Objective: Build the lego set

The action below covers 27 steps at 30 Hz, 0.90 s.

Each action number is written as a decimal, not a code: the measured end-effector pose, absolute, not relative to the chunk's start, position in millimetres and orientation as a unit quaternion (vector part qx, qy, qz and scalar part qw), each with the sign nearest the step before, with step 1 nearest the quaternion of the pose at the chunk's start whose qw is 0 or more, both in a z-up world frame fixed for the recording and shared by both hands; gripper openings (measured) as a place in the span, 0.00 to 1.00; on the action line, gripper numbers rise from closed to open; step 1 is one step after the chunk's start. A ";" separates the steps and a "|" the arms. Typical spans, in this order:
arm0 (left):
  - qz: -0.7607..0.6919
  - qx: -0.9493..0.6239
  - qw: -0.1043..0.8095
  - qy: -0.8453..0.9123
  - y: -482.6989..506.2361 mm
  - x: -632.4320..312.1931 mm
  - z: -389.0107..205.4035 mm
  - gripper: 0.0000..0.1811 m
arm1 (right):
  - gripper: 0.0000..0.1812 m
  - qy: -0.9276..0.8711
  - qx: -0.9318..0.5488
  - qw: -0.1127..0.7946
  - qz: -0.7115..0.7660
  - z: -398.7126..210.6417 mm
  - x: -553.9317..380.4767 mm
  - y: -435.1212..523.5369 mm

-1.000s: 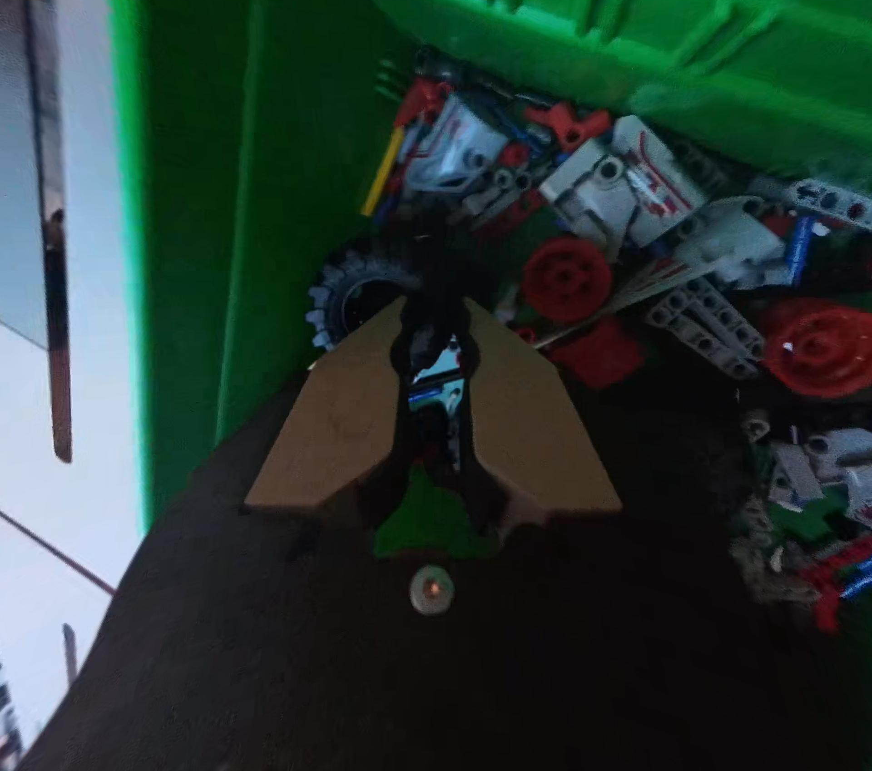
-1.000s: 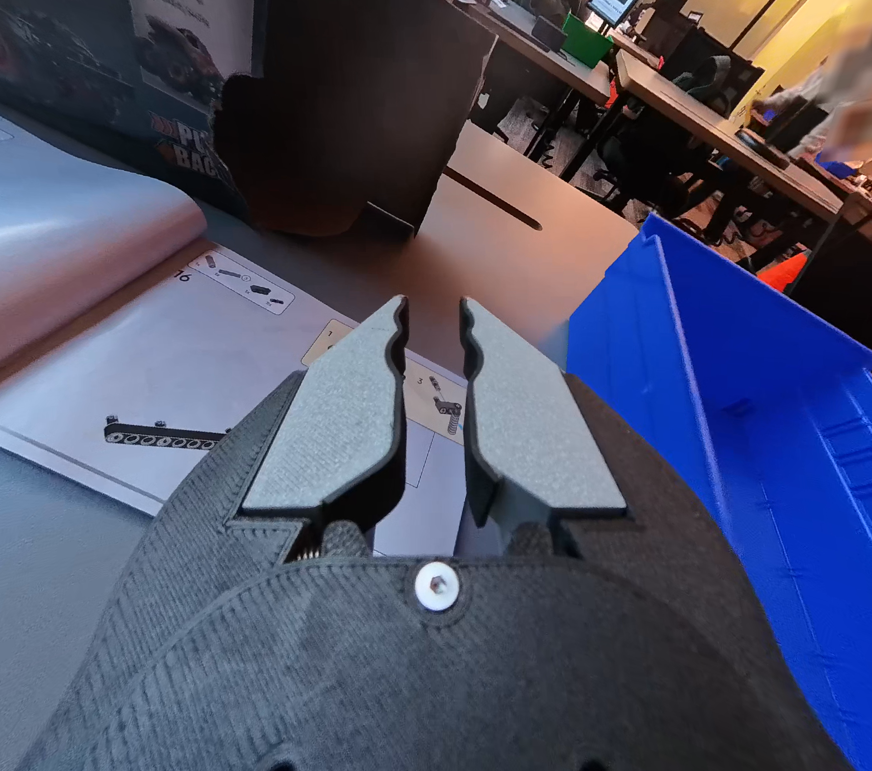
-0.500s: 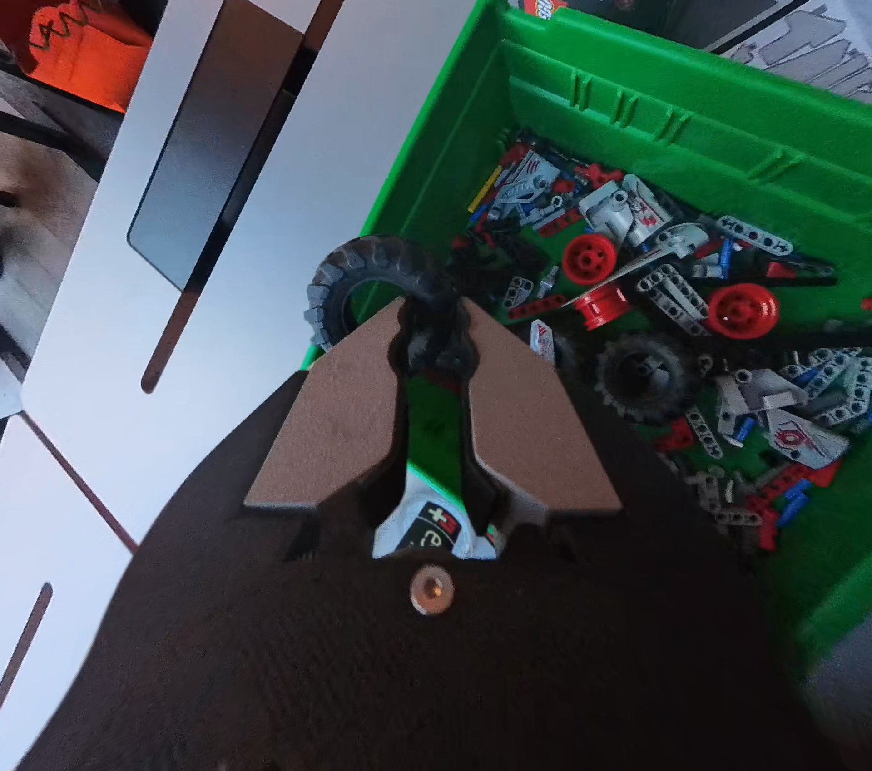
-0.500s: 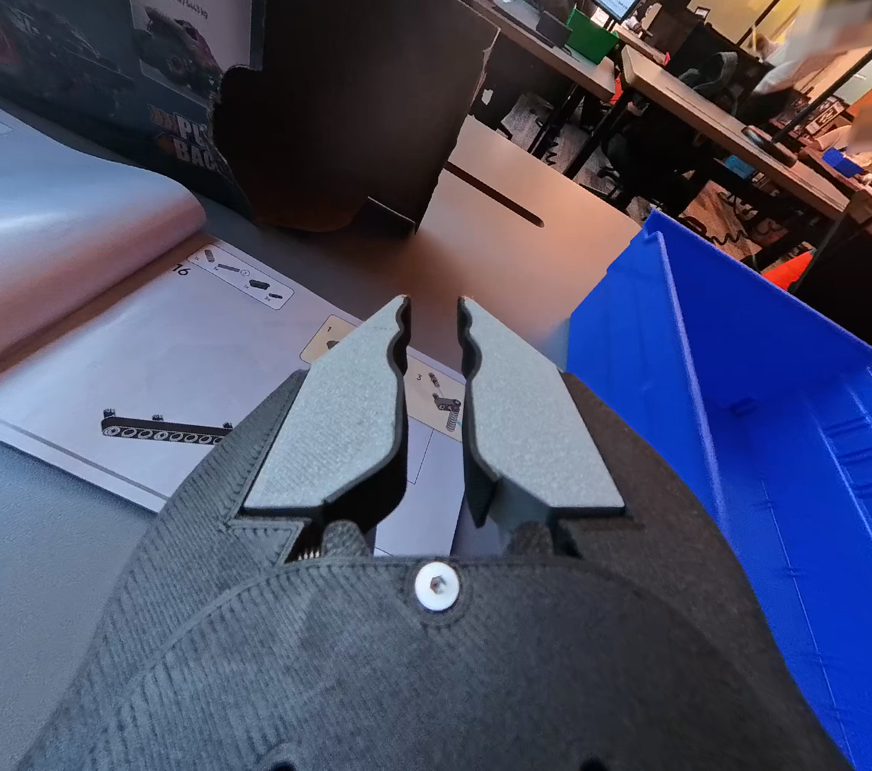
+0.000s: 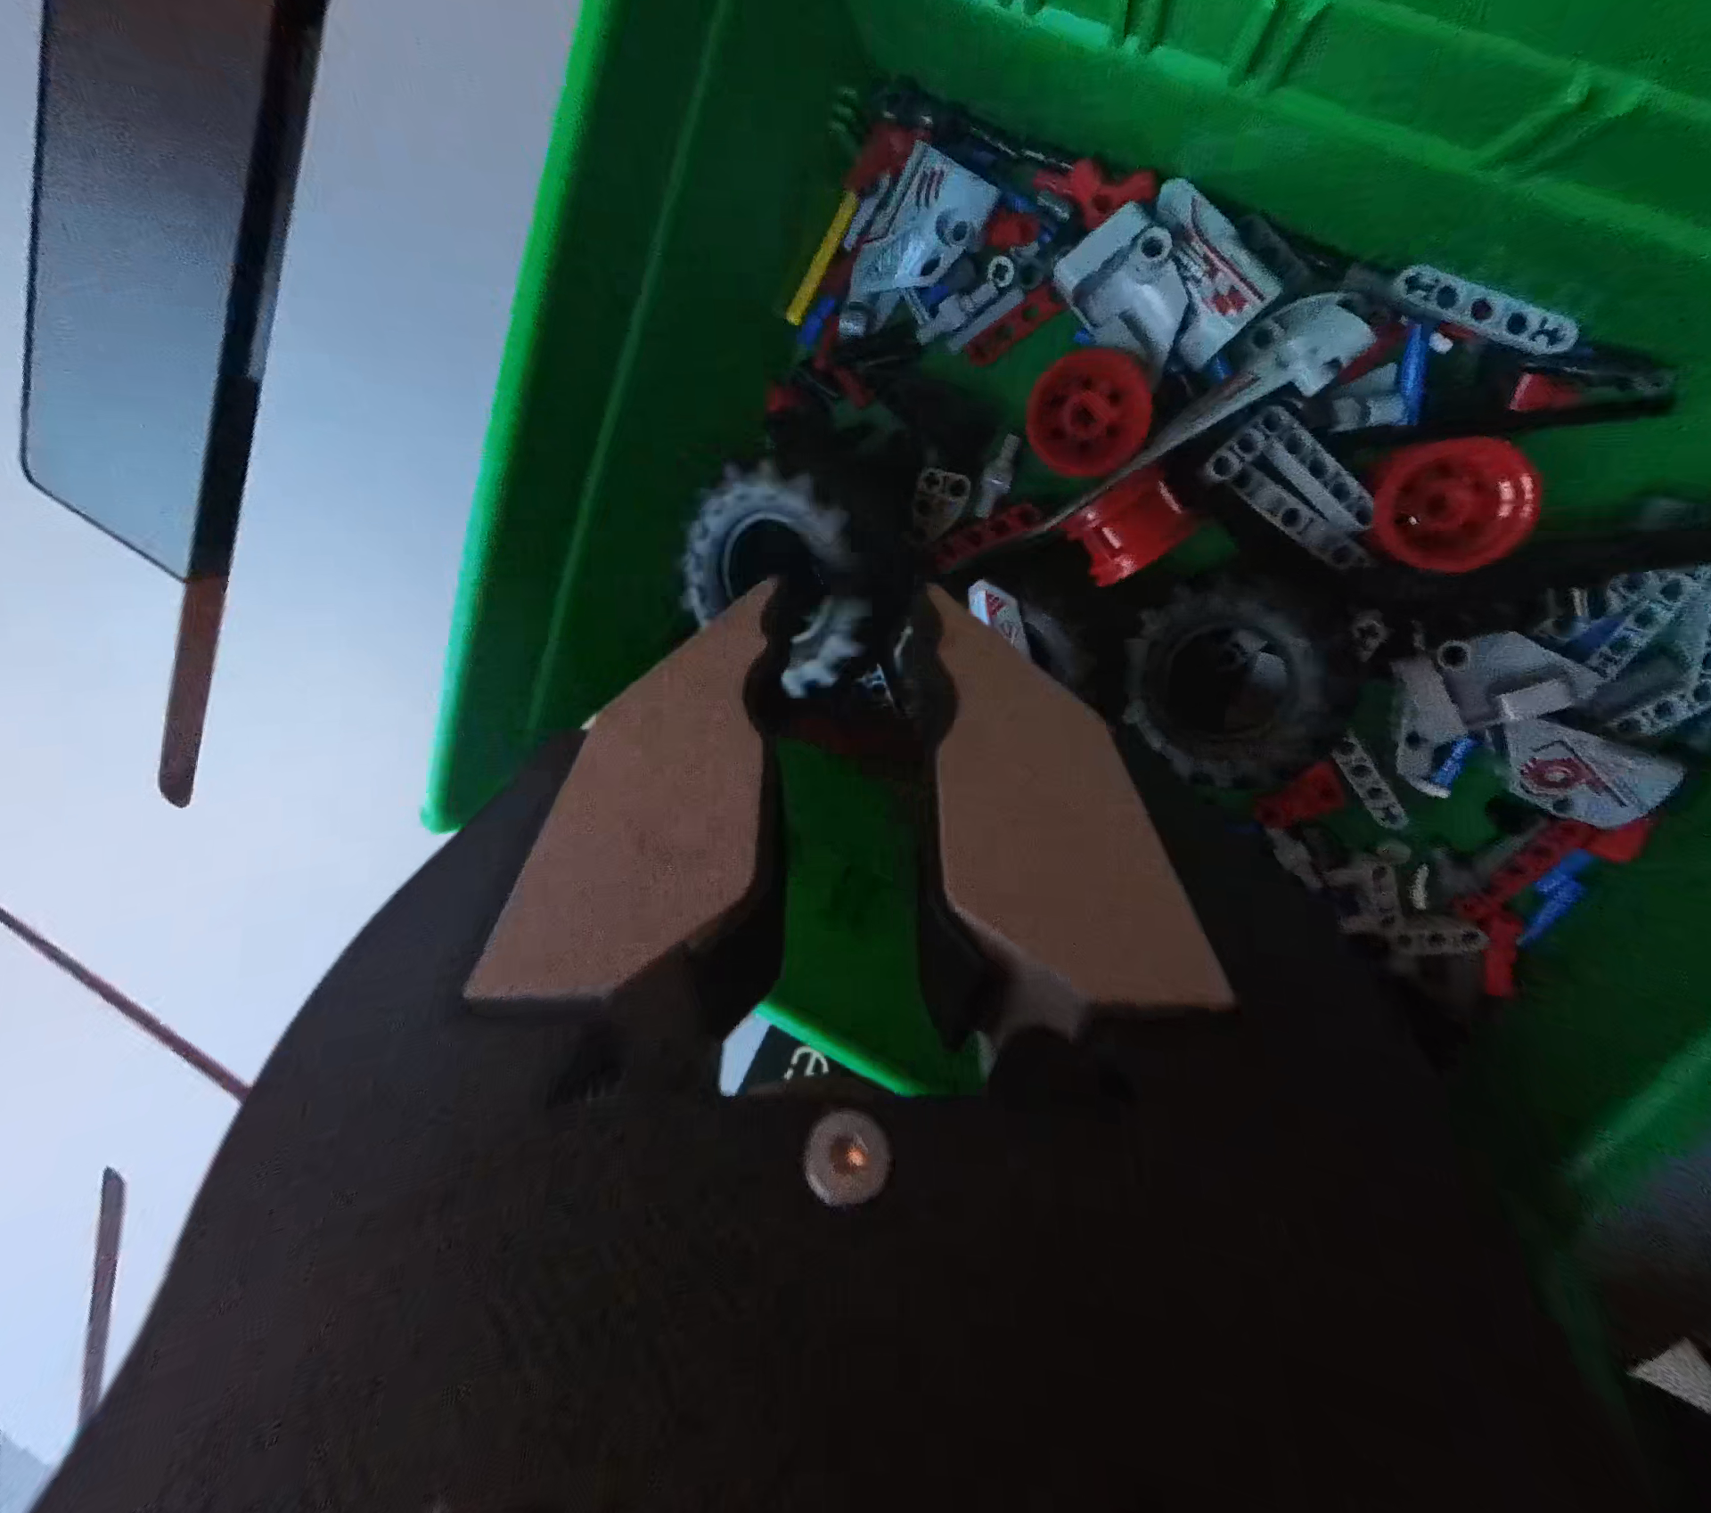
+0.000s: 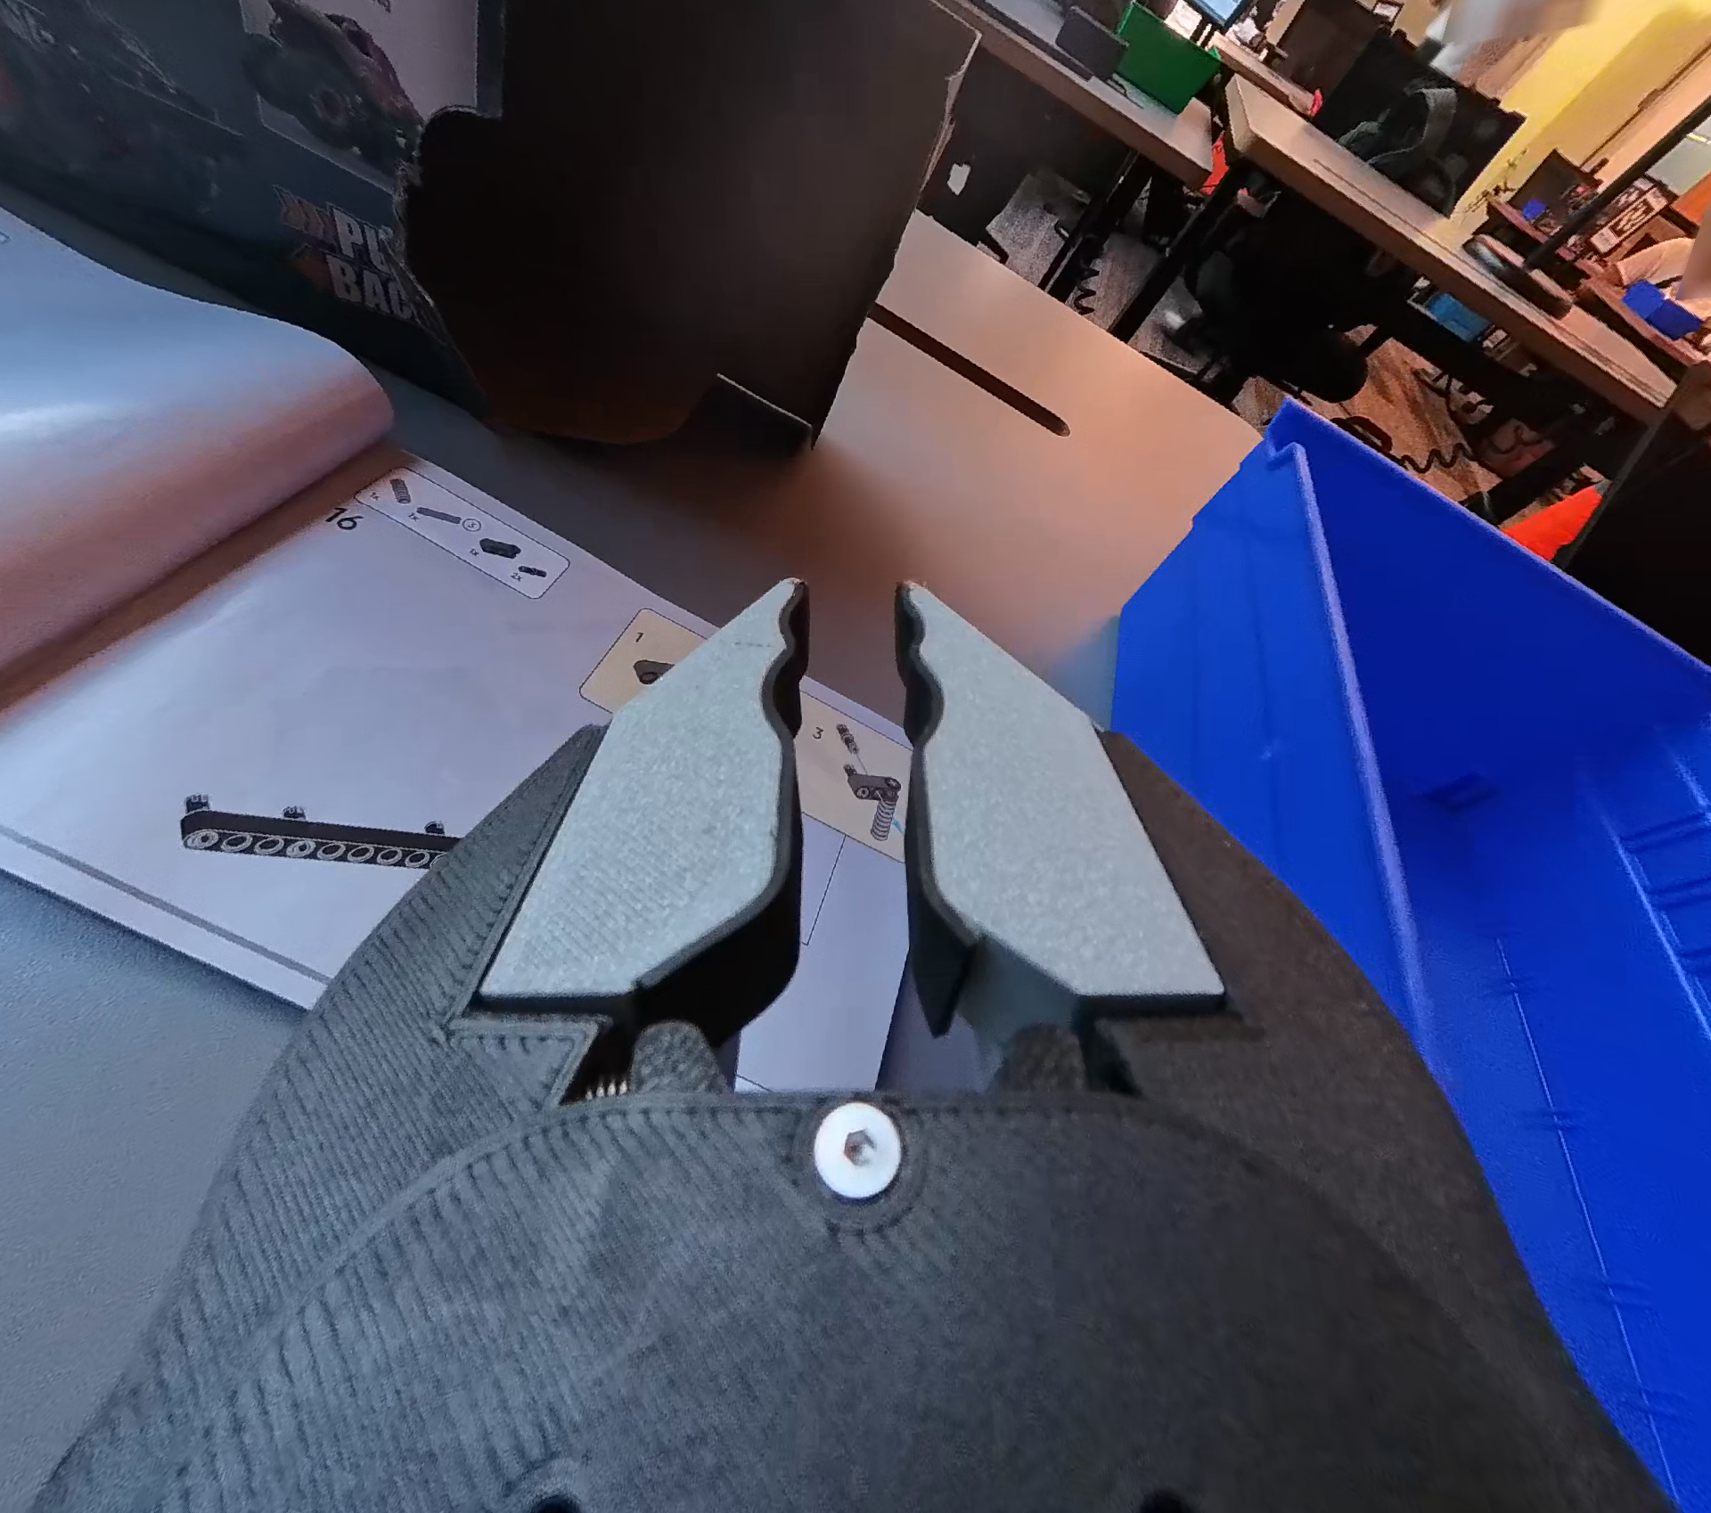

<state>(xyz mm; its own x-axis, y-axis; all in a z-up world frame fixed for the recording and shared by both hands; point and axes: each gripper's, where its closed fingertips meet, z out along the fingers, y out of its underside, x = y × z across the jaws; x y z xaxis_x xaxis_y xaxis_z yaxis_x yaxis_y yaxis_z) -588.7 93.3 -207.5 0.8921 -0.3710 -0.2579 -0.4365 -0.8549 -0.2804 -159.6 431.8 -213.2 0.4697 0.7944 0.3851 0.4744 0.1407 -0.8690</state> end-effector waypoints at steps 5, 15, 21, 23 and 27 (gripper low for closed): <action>0.123 -0.957 0.155 0.210 100.0 -593.3 -216.9 0.22 | 0.08 -0.494 -0.641 0.570 0.142 -212.9 -158.8 432.4; 0.031 -0.915 0.154 0.371 103.0 -492.7 -250.2 0.23 | 0.08 -0.499 -0.640 0.568 0.139 -214.3 -161.0 430.3; 0.095 -0.919 0.103 0.369 106.3 -514.1 -277.9 0.12 | 0.08 -0.497 -0.639 0.569 0.141 -213.1 -160.5 430.1; 0.094 -0.929 0.109 0.341 109.5 -523.1 -274.1 0.07 | 0.07 -0.498 -0.639 0.569 0.140 -213.4 -160.3 430.3; 0.128 -0.942 0.156 0.267 124.8 -552.8 -247.9 0.04 | 0.07 -0.498 -0.639 0.569 0.140 -213.6 -160.5 430.3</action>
